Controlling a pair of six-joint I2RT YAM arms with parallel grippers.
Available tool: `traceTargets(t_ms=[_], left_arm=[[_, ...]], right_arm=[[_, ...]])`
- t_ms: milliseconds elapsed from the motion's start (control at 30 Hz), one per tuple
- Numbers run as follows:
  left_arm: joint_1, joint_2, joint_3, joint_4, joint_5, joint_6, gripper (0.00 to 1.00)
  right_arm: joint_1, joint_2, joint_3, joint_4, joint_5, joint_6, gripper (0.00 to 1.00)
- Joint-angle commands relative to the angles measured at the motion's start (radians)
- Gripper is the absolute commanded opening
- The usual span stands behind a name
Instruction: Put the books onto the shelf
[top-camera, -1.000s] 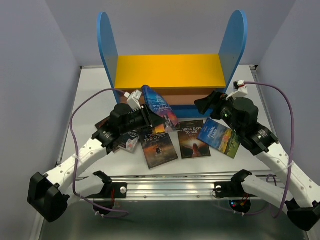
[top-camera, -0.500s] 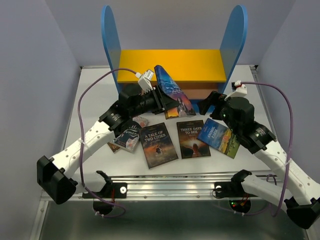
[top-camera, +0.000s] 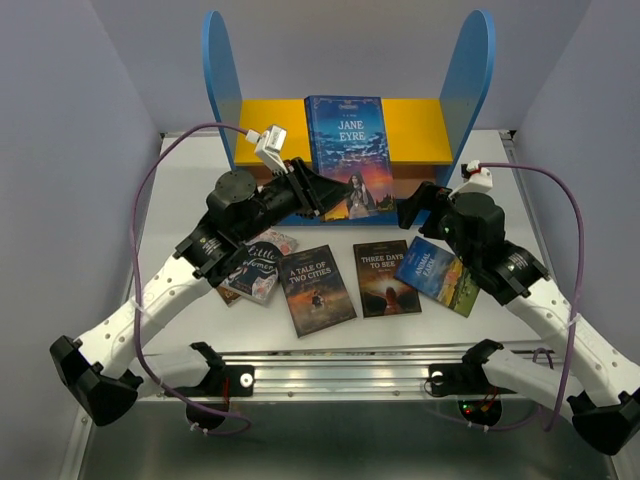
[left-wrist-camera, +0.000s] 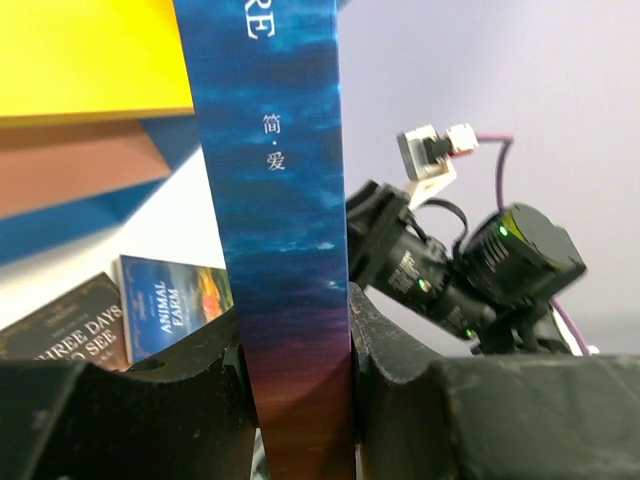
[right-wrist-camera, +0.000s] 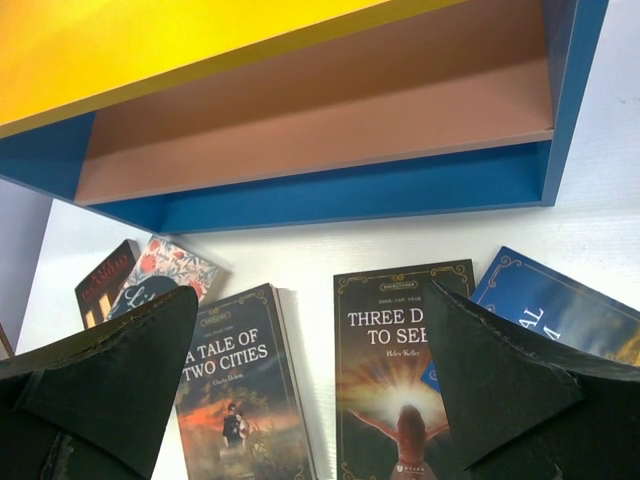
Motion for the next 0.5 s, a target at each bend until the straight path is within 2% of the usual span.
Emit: traceTargets(t_ms=[0, 33, 133, 233, 300, 367, 400, 467], left_arm=[[-0.001, -0.005, 0.11, 0.215, -0.099, 0.042, 0.0], [0.0, 0.004, 0.124, 0.216, -0.125, 0.048, 0.0], [0.0, 0.098, 0.219, 0.179, -0.385, 0.059, 0.0], [0.0, 0.152, 0.271, 0.183, -0.513, 0.019, 0.0], [0.0, 0.196, 0.276, 0.19, -0.669, -0.06, 0.0], [0.002, 0.243, 0.308, 0.118, -0.868, -0.143, 0.0], [0.01, 0.26, 0.322, 0.078, -0.912, -0.245, 0.0], [0.01, 0.287, 0.334, 0.032, -1.029, -0.316, 0.0]], right_arm=[[-0.004, -0.004, 0.042, 0.015, 0.013, -0.01, 1.0], [-0.004, -0.004, 0.042, 0.015, 0.012, -0.009, 1.0], [-0.004, -0.004, 0.041, 0.015, 0.008, -0.004, 1.0], [-0.004, -0.01, 0.042, 0.013, 0.002, -0.004, 1.0], [-0.004, -0.016, 0.04, 0.013, 0.001, -0.004, 1.0], [-0.004, -0.019, 0.04, 0.013, -0.005, -0.004, 1.0], [-0.004, -0.021, 0.04, 0.013, -0.014, -0.004, 1.0], [-0.004, -0.024, 0.037, 0.015, -0.022, -0.003, 1.0]])
